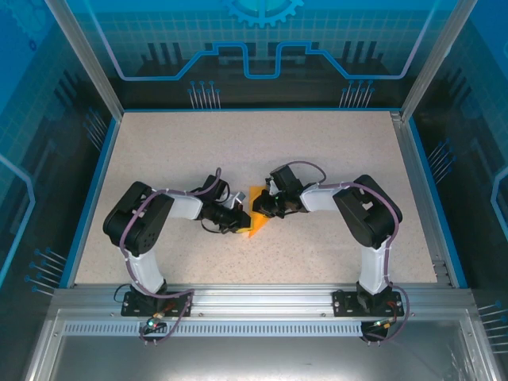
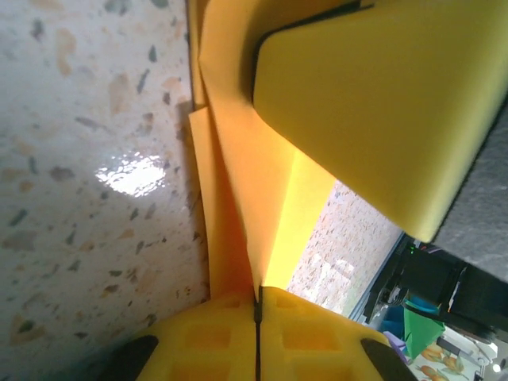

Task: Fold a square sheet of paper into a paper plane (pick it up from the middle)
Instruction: Fourth fold the wing at the center of the table.

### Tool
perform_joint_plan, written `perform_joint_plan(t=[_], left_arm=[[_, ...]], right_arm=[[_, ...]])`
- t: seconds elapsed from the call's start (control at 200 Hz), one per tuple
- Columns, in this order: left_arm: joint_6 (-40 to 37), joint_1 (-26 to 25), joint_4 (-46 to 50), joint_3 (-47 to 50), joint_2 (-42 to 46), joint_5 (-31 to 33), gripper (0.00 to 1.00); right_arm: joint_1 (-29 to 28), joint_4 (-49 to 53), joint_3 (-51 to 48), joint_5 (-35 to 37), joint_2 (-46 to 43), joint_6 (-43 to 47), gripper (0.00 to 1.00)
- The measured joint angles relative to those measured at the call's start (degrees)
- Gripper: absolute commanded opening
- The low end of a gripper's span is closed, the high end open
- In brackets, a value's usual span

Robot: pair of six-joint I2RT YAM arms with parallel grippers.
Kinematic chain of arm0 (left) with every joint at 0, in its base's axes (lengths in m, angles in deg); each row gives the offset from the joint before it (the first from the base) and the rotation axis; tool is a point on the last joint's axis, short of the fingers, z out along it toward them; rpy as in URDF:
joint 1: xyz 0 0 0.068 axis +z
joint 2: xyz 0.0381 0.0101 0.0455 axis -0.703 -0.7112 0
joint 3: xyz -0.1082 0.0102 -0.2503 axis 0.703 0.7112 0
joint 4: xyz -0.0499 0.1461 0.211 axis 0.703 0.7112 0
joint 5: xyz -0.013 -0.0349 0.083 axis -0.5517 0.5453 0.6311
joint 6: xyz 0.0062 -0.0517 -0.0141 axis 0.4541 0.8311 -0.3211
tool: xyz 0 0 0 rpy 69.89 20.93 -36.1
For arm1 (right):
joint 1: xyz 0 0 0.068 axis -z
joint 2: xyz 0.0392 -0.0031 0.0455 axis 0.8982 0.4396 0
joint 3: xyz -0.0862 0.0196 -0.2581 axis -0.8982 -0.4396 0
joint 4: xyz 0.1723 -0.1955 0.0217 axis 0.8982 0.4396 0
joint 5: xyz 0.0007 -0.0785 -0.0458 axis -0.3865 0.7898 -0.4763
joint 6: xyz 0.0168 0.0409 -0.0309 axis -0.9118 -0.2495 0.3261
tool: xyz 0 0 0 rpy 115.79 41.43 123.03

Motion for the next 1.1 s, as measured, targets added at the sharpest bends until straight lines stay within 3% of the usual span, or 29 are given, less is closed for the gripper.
perform_joint_plan(t=[0.13, 0.2, 0.345, 0.635, 0.78, 1.005, 1.095], left_arm=[[-0.02, -0.13, 0.22, 0.00, 0.00, 0.28, 0.05], [-0.11, -0.17, 0.31, 0.00, 0.00, 0.46, 0.13], [-0.13, -0.52, 0.42, 0.13, 0.63, 0.87, 0.16], [-0.39, -1.22, 2.32, 0.13, 1.14, 2.95, 0.01], [-0.39, -1.66, 3.26, -0.13, 1.55, 4.22, 0.00], [-0.33, -2.10, 5.20, -0.59, 2.14, 5.81, 0.15], [-0.35, -2.71, 5.81, -0.66, 2.71, 6.78, 0.15]], right_arm=[[0.00, 0.13, 0.07, -0.02, 0.04, 0.24, 0.13], [0.00, 0.17, 0.11, -0.07, 0.13, 0.26, 0.13], [0.09, 0.31, 0.28, -0.59, 0.33, 0.46, 0.13], [0.13, 0.66, 0.52, -0.87, 0.48, 0.66, 0.13], [0.11, 1.03, 0.79, -0.90, 0.61, 0.79, 0.13], [0.11, 1.66, 1.62, -1.97, 1.31, 1.09, 0.12], [0.11, 1.66, 1.70, -2.21, 1.40, 1.11, 0.12]])
